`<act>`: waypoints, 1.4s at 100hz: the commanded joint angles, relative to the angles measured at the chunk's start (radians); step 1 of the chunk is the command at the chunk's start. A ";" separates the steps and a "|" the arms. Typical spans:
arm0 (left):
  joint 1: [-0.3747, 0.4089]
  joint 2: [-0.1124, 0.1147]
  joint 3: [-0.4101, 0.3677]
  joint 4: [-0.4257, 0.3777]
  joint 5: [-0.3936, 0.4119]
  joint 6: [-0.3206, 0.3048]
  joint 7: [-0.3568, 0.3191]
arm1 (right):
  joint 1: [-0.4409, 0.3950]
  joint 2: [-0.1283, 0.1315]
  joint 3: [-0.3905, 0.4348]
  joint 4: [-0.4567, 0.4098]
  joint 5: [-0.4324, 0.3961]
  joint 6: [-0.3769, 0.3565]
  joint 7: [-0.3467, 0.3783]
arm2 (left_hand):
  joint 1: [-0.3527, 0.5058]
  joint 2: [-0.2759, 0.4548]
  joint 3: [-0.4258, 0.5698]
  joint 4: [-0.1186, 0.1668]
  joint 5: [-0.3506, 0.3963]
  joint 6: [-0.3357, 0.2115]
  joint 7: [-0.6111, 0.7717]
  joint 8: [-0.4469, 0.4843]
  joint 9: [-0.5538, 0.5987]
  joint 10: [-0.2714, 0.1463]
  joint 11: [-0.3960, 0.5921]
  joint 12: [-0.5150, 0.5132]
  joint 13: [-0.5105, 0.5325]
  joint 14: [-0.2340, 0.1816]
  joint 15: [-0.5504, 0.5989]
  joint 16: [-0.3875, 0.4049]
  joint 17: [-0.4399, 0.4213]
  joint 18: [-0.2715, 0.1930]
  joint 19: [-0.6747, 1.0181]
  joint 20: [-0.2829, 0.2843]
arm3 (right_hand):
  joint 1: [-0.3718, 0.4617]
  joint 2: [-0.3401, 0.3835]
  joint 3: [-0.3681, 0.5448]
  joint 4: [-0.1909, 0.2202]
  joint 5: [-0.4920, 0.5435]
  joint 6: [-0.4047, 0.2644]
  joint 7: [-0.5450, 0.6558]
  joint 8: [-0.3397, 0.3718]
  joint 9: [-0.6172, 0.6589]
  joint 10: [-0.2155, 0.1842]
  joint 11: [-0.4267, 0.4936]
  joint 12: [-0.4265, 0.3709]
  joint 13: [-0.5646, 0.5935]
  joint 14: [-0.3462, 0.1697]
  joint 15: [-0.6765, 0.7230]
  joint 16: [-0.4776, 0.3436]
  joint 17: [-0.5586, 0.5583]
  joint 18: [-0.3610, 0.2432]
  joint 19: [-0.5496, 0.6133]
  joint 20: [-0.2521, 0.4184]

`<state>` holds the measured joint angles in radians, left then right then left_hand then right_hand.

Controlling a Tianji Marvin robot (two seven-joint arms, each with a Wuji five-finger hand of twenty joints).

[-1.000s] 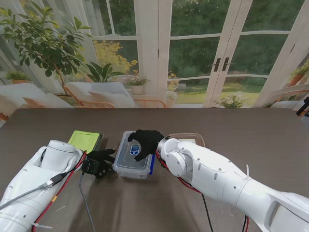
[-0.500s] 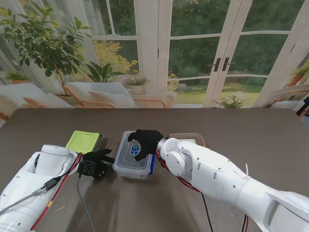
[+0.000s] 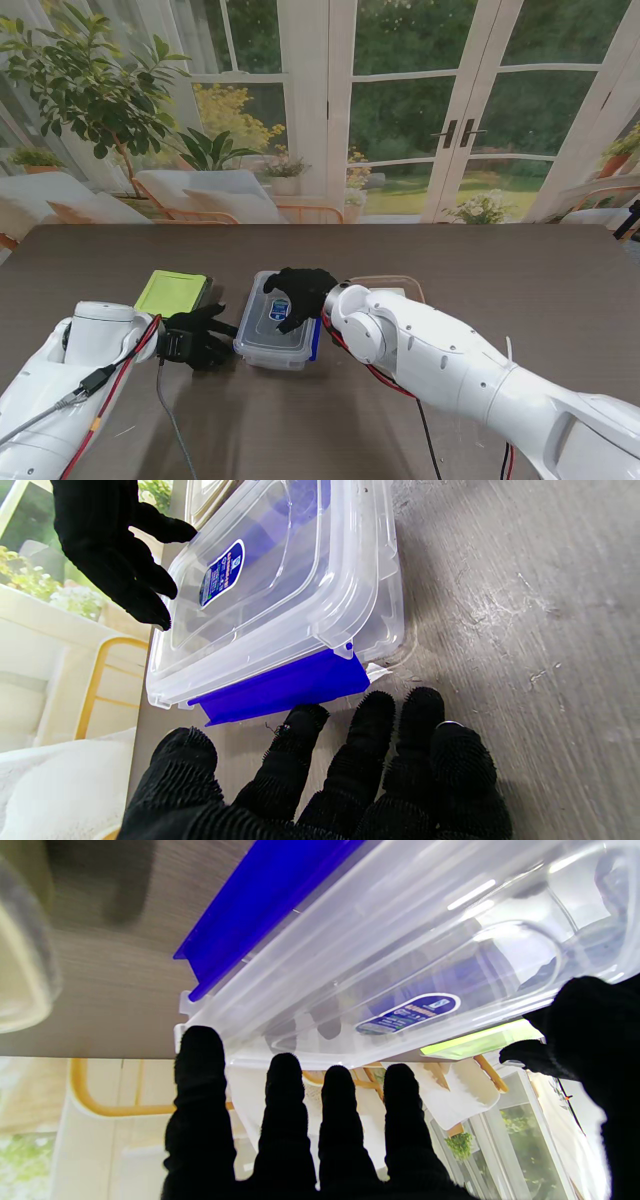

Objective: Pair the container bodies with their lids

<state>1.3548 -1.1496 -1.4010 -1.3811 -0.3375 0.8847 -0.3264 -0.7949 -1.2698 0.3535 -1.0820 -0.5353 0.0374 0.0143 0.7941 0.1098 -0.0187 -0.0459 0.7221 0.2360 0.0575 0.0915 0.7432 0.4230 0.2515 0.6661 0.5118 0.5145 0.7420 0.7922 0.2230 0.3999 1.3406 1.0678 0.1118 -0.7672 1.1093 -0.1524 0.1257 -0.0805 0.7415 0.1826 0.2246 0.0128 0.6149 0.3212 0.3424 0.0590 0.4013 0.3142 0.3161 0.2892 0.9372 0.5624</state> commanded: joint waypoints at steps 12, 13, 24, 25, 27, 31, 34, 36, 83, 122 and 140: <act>0.006 -0.018 -0.013 -0.039 -0.018 0.014 -0.002 | -0.023 -0.017 -0.023 0.011 0.005 -0.013 0.028 | 0.042 0.028 -0.020 -0.002 0.067 -0.081 0.083 0.046 -0.057 -0.044 -0.121 -0.137 -0.119 -0.039 -0.201 -0.109 -0.144 -0.114 -0.087 -0.113 | 0.009 -0.002 -0.015 -0.015 -0.030 -0.014 -0.010 0.003 -0.019 -0.021 0.001 0.009 0.013 -0.013 0.008 0.010 -0.351 -0.254 -0.203 -0.074; 0.007 -0.018 -0.014 -0.039 -0.018 0.014 -0.002 | -0.023 -0.017 -0.023 0.011 0.005 -0.013 0.028 | 0.042 0.028 -0.020 -0.002 0.067 -0.081 0.083 0.047 -0.063 -0.050 -0.124 -0.148 -0.125 -0.045 -0.216 -0.118 -0.152 -0.117 -0.093 -0.127 | 0.009 -0.002 -0.015 -0.015 -0.030 -0.014 -0.010 0.003 -0.019 -0.021 0.001 0.009 0.013 -0.013 0.008 0.010 -0.351 -0.254 -0.203 -0.074; 0.009 -0.019 -0.017 -0.043 -0.020 0.012 0.003 | -0.022 -0.019 -0.025 0.013 0.007 -0.013 0.027 | 0.045 0.027 -0.020 -0.002 0.072 -0.073 0.084 0.050 -0.109 -0.091 -0.148 -0.239 -0.162 -0.082 -0.348 -0.196 -0.194 -0.127 -0.209 -0.244 | 0.010 -0.001 -0.016 -0.014 -0.031 -0.013 -0.011 0.003 -0.020 -0.020 0.001 0.009 0.013 -0.013 0.008 0.010 -0.351 -0.254 -0.203 -0.074; 0.009 -0.020 -0.017 -0.043 -0.021 0.013 0.003 | -0.022 -0.019 -0.025 0.014 0.007 -0.013 0.027 | 0.045 0.027 -0.020 -0.002 0.072 -0.074 0.083 0.050 -0.113 -0.096 -0.149 -0.246 -0.166 -0.087 -0.361 -0.205 -0.198 -0.129 -0.224 -0.254 | 0.009 -0.001 -0.017 -0.014 -0.031 -0.013 -0.011 0.003 -0.019 -0.021 0.001 0.009 0.013 -0.012 0.008 0.010 -0.351 -0.254 -0.203 -0.074; 0.009 -0.020 -0.018 -0.044 -0.023 0.014 0.005 | -0.022 -0.020 -0.025 0.014 0.007 -0.013 0.027 | 0.046 0.027 -0.020 -0.003 0.071 -0.072 0.083 0.050 -0.120 -0.105 -0.153 -0.260 -0.175 -0.097 -0.391 -0.224 -0.207 -0.133 -0.260 -0.275 | 0.009 0.000 -0.017 -0.014 -0.031 -0.014 -0.011 0.003 -0.018 -0.021 0.001 0.009 0.014 -0.012 0.009 0.010 -0.350 -0.254 -0.203 -0.074; 0.010 -0.021 -0.019 -0.045 -0.026 0.015 0.007 | -0.022 -0.020 -0.026 0.015 0.006 -0.014 0.026 | 0.048 0.026 -0.020 -0.002 0.075 -0.070 0.084 0.051 -0.128 -0.118 -0.158 -0.280 -0.185 -0.112 -0.435 -0.254 -0.217 -0.136 -0.311 -0.300 | 0.010 -0.001 -0.016 -0.014 -0.031 -0.015 -0.011 0.003 -0.019 -0.020 0.001 0.009 0.014 -0.012 0.009 0.010 -0.350 -0.254 -0.203 -0.074; 0.010 -0.022 -0.019 -0.045 -0.028 0.015 0.007 | -0.021 -0.020 -0.027 0.015 0.007 -0.014 0.026 | 0.048 0.025 -0.020 -0.003 0.081 -0.065 0.087 0.052 -0.130 -0.128 -0.161 -0.292 -0.189 -0.124 -0.467 -0.274 -0.222 -0.140 -0.354 -0.319 | 0.010 -0.001 -0.017 -0.014 -0.031 -0.014 -0.011 0.003 -0.020 -0.020 0.001 0.009 0.013 -0.013 0.008 0.010 -0.351 -0.254 -0.203 -0.074; 0.010 -0.022 -0.019 -0.044 -0.029 0.014 0.006 | -0.021 -0.020 -0.027 0.015 0.007 -0.014 0.027 | 0.048 0.024 -0.021 -0.003 0.086 -0.062 0.089 0.053 -0.133 -0.136 -0.163 -0.296 -0.195 -0.134 -0.478 -0.281 -0.231 -0.144 -0.371 -0.326 | 0.010 0.000 -0.016 -0.014 -0.032 -0.014 -0.011 0.002 -0.020 -0.021 0.001 0.009 0.013 -0.013 0.008 0.010 -0.351 -0.254 -0.203 -0.074; 0.027 -0.055 -0.048 -0.054 -0.098 -0.006 0.079 | -0.019 -0.027 -0.035 0.025 0.012 -0.016 0.026 | 0.070 0.013 -0.018 -0.003 0.083 -0.002 0.092 0.066 -0.138 -0.173 -0.176 -0.361 -0.168 -0.196 -0.629 -0.346 -0.240 -0.156 -0.535 -0.370 | 0.010 0.004 -0.020 -0.013 -0.033 -0.013 -0.011 0.002 -0.021 -0.021 0.001 0.009 0.015 -0.010 0.008 0.010 -0.351 -0.255 -0.204 -0.074; 0.045 -0.079 -0.068 -0.068 -0.163 -0.038 0.138 | -0.020 -0.029 -0.038 0.027 0.019 -0.020 0.032 | 0.080 0.008 -0.017 -0.003 0.069 0.018 0.092 0.076 -0.127 -0.165 -0.176 -0.369 -0.144 -0.189 -0.631 -0.345 -0.235 -0.148 -0.549 -0.370 | 0.011 0.004 -0.022 -0.013 -0.033 -0.014 -0.010 0.002 -0.025 -0.022 0.000 0.009 0.012 -0.011 0.007 0.010 -0.352 -0.256 -0.205 -0.074; 0.053 -0.088 -0.075 -0.074 -0.188 -0.049 0.161 | -0.020 -0.032 -0.040 0.031 0.021 -0.023 0.030 | 0.082 0.007 -0.019 -0.003 0.063 0.025 0.092 0.081 -0.124 -0.154 -0.175 -0.370 -0.134 -0.179 -0.630 -0.344 -0.229 -0.142 -0.560 -0.373 | 0.011 0.004 -0.022 -0.013 -0.034 -0.013 -0.011 0.001 -0.026 -0.023 0.000 0.009 0.011 -0.011 0.006 0.009 -0.353 -0.255 -0.206 -0.074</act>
<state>1.4043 -1.2261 -1.4734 -1.4418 -0.5169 0.8406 -0.1485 -0.7850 -1.2892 0.3347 -1.0641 -0.5192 0.0269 0.0127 0.8453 0.1081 -0.0257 -0.0450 0.7652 0.3182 0.1311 0.1597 0.6116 0.2849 0.0721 0.2951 0.3446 0.3232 0.1265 0.4581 -0.0082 0.2533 0.7904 0.7030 0.1117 -0.7672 1.1065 -0.1524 0.1257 -0.0808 0.7412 0.1826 0.2246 0.0128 0.6149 0.3212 0.3246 0.0910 0.3867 0.3104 0.2705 0.5178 0.9378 0.5634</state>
